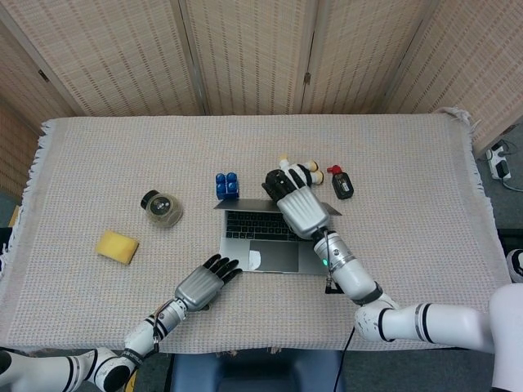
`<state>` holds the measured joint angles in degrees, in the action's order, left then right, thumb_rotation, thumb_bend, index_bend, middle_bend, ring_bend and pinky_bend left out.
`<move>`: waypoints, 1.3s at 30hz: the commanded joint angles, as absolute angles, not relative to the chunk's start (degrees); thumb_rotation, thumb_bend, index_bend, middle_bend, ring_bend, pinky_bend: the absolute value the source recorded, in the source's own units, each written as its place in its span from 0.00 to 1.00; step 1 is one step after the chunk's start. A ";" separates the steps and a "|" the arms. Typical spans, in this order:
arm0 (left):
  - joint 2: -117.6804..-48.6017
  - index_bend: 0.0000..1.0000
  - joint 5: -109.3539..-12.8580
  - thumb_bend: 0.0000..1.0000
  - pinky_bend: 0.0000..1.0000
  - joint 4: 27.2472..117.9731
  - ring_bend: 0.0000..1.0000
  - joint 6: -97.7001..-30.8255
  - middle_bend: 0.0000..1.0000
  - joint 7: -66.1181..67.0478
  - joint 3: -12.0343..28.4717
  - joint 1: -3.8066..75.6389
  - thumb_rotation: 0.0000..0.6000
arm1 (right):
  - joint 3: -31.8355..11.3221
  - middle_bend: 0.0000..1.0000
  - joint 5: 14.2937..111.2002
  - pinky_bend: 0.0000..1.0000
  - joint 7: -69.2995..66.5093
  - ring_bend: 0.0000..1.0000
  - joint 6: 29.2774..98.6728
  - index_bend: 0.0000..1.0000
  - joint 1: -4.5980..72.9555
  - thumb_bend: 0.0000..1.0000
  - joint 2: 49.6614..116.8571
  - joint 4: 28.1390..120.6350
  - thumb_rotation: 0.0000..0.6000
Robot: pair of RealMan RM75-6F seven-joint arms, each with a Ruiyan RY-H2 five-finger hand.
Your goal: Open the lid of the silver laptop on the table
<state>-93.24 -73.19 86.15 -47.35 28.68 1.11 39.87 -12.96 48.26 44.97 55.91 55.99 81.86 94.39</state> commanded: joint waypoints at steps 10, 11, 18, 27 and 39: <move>-93.16 0.04 -72.29 0.58 0.00 87.06 0.00 -48.12 0.08 29.47 0.51 40.38 1.00 | -16.16 0.00 41.53 0.00 41.87 0.00 52.06 0.00 59.75 0.60 80.38 85.84 1.00; -93.17 0.04 -72.25 0.58 0.00 87.08 0.00 -48.19 0.08 29.52 0.48 40.41 1.00 | -16.38 0.00 41.04 0.00 41.57 0.00 51.80 0.00 60.00 0.60 80.34 85.19 1.00; -93.05 0.04 -71.57 0.58 0.00 87.40 0.00 -48.30 0.08 30.24 0.18 40.79 1.00 | -17.55 0.00 36.47 0.00 40.40 0.00 49.86 0.00 62.07 0.60 80.58 79.45 1.00; -92.68 0.04 -70.86 0.58 0.00 88.31 0.00 -48.73 0.08 30.83 -0.09 41.10 1.00 | -17.50 0.00 29.76 0.00 41.54 0.00 48.05 0.00 64.78 0.60 81.85 72.70 1.00; -92.32 0.04 -69.47 0.79 0.00 89.55 0.00 -48.72 0.08 32.21 -0.27 41.85 1.00 | -16.11 0.00 27.31 0.00 42.32 0.00 47.84 0.00 66.00 0.60 81.93 70.99 1.00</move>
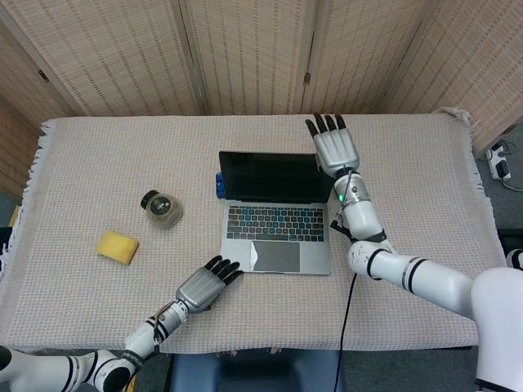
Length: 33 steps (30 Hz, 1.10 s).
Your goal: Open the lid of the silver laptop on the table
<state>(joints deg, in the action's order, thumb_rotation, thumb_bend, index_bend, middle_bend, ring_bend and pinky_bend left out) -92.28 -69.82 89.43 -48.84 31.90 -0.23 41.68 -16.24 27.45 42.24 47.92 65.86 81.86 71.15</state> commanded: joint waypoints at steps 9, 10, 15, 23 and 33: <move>-92.16 0.03 -68.88 0.84 0.00 90.45 0.00 -49.42 0.08 32.37 -0.39 42.03 1.00 | -16.02 0.00 26.78 0.00 41.26 0.00 46.87 0.00 66.73 0.60 82.50 69.28 1.00; -91.85 0.03 -69.44 0.84 0.00 90.92 0.00 -49.97 0.08 31.62 -0.40 41.78 1.00 | -16.28 0.00 27.54 0.00 40.18 0.00 46.80 0.00 66.42 0.60 82.03 70.08 1.00; -89.31 0.03 -73.62 0.77 0.00 93.85 0.00 -53.83 0.08 26.32 -0.50 39.84 1.00 | -16.26 0.00 34.53 0.00 34.74 0.00 47.90 0.00 63.04 0.60 76.96 78.43 1.00; -79.66 0.02 -78.43 0.69 0.00 100.12 0.00 -62.10 0.08 18.78 -0.82 35.05 1.00 | -14.46 0.00 49.76 0.00 22.58 0.00 54.00 0.00 51.57 0.60 63.29 98.09 1.00; -70.26 0.02 -79.29 0.68 0.00 100.08 0.00 -74.64 0.08 10.02 -0.99 25.67 1.00 | -4.22 0.00 71.65 0.00 7.77 0.00 68.21 0.00 31.50 0.60 51.88 106.82 1.00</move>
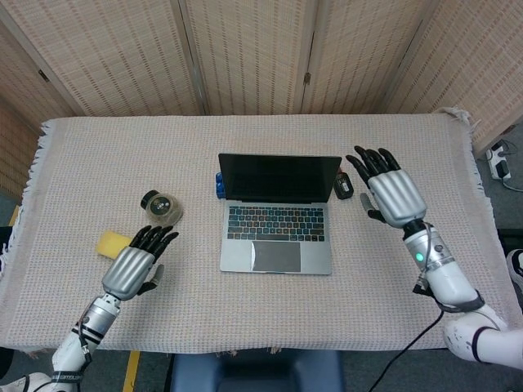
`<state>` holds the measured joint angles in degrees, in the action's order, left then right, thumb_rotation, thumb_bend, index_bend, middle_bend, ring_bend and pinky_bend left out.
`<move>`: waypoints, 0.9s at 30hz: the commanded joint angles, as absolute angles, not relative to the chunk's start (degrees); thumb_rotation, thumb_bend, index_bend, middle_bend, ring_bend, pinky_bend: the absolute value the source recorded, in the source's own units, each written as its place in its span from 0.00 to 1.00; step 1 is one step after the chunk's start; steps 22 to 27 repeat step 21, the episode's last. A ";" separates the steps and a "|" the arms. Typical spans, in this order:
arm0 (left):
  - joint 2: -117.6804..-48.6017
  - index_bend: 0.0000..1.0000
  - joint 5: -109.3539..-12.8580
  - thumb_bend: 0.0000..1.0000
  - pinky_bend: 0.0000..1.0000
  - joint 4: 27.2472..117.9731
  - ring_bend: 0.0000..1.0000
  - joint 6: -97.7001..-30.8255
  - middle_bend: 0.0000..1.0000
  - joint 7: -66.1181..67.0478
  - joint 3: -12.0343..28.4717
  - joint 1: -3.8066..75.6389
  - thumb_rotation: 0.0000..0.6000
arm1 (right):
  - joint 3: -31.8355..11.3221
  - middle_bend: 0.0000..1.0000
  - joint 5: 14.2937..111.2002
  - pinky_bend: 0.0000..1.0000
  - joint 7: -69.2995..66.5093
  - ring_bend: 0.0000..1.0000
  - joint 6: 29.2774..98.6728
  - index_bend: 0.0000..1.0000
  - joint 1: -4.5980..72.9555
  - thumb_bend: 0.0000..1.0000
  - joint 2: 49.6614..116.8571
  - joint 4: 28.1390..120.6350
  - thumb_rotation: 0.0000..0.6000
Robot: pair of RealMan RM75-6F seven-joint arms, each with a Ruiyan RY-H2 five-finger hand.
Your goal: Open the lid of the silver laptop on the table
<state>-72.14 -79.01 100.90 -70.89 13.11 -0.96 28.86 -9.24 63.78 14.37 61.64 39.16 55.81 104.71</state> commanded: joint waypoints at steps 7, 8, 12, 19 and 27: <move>-69.01 0.04 -78.87 0.68 0.00 95.62 0.00 -84.44 0.08 4.05 -0.44 17.89 1.00 | 2.73 0.00 83.49 0.00 -1.67 0.02 80.53 0.00 18.87 0.60 54.53 100.38 1.00; -69.16 0.04 -78.96 0.68 0.00 94.71 0.00 -85.90 0.08 3.36 -0.45 16.64 1.00 | 3.48 0.00 84.55 0.00 -2.10 0.02 82.42 0.00 17.06 0.60 55.46 98.92 1.00; -69.65 0.05 -79.41 0.68 0.00 92.40 0.00 -89.30 0.08 2.10 -0.93 13.14 1.00 | 5.16 0.00 86.20 0.00 -2.34 0.02 86.64 0.00 12.26 0.60 58.45 95.34 1.00; -71.49 0.05 -81.87 0.68 0.00 90.79 0.00 -93.50 0.08 2.78 -2.84 7.96 1.00 | 6.26 0.00 88.51 0.00 -4.53 0.02 90.50 0.00 7.00 0.60 63.05 91.01 1.00; -71.60 0.05 -82.37 0.68 0.00 91.05 0.00 -93.57 0.08 3.46 -3.08 7.39 1.00 | 6.09 0.00 89.09 0.00 -3.98 0.02 91.18 0.00 6.35 0.60 63.60 90.56 1.00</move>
